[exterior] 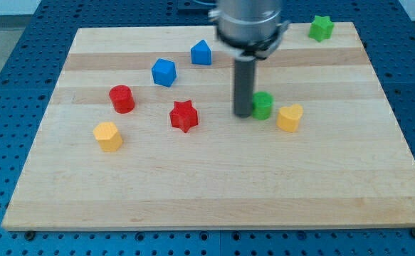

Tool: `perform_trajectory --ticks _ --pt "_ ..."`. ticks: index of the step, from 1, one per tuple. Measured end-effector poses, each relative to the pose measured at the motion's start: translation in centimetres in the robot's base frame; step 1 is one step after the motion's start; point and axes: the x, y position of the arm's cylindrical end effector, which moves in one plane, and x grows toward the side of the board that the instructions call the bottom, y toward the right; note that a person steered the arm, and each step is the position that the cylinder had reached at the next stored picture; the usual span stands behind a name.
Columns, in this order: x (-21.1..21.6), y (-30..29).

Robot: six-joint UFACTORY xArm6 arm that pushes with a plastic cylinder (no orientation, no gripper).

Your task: Place the green circle under the green star

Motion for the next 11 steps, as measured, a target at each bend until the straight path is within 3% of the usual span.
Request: perform_trajectory --ticks 1,2,4,7,9,10,11 --pt "-1.3 3.6" --pt "-0.9 1.2" --pt "2.2 2.4" --pt "-8.0 13.1" --pt "-2.9 11.5" --pt "-2.3 14.6" --pt "-4.5 18.5"
